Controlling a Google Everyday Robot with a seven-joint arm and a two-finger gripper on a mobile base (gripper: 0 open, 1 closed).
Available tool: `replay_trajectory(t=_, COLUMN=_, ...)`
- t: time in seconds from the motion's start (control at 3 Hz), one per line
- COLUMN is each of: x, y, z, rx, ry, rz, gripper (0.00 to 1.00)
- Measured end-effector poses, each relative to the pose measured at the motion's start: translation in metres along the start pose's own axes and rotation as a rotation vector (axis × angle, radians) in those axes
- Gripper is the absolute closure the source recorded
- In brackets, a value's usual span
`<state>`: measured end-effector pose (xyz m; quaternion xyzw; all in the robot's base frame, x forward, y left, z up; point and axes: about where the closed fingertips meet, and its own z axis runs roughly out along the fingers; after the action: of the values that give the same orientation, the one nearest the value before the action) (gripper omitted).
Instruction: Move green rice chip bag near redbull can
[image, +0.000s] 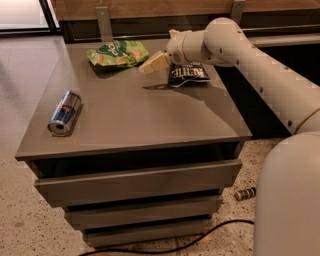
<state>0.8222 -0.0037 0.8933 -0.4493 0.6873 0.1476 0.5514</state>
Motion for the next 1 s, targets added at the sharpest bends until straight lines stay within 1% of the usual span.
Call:
replay_trajectory(t=0.33, x=-0.005, y=-0.001, z=0.018, rx=-0.02, ry=-0.022, rz=0.009, gripper=0.0)
replay_trajectory(t=0.67, x=-0.012, y=-0.003, z=0.042, rx=-0.044, ry=-0.044, rz=0.018, gripper=0.0)
replay_trajectory(t=1.0, x=-0.014, y=-0.005, z=0.066, rx=-0.062, ry=-0.036, rz=0.02, gripper=0.0)
